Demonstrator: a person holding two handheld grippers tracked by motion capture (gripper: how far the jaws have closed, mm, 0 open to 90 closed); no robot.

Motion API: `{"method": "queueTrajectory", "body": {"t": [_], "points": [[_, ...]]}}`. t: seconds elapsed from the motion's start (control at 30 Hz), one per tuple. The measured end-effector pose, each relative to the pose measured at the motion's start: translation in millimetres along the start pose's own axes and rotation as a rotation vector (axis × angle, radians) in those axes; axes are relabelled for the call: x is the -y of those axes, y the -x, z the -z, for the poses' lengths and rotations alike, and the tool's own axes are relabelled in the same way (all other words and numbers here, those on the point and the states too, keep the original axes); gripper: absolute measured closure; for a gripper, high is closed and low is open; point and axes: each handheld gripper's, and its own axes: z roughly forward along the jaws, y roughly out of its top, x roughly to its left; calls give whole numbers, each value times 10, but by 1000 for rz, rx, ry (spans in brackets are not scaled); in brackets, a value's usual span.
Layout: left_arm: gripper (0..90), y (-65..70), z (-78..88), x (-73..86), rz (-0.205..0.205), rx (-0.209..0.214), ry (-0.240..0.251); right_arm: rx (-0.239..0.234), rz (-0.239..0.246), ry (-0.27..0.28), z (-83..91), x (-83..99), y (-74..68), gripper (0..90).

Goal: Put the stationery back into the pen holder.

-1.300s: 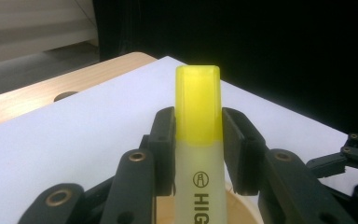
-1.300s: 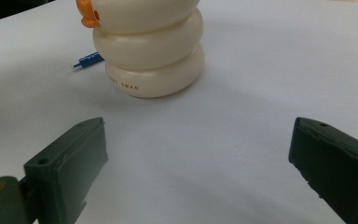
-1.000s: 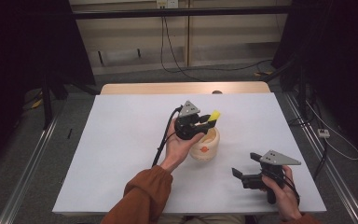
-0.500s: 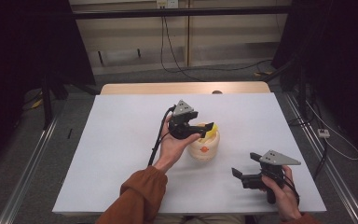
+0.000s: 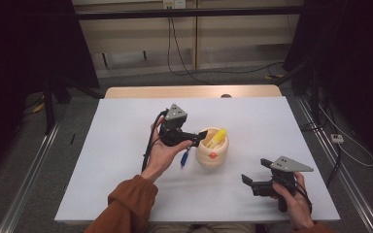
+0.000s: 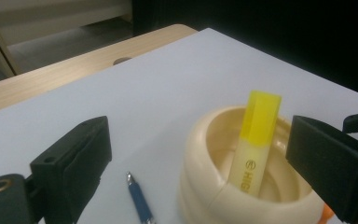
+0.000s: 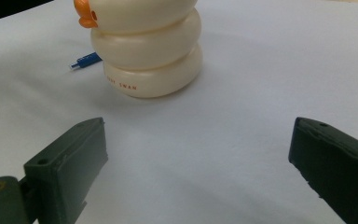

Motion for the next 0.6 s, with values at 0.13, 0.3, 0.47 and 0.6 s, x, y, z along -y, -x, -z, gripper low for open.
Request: {"method": "queueTrajectory", "body": {"t": [0.13,0.3,0.47,0.6], "points": [[74,-66,102,74,-11,-28,-17,0,1,-1,-5,0,-1,42],[81,-185,153,197,20,-40,-52,1,0,-2,-7,1,-1,42],[111,-281,174,259,47,-54,-75,-3,2,-2,-9,0,-2,42],[101,-320,139,305,38,-71,-96,-6,5,-3,-7,1,-2,42]]}}
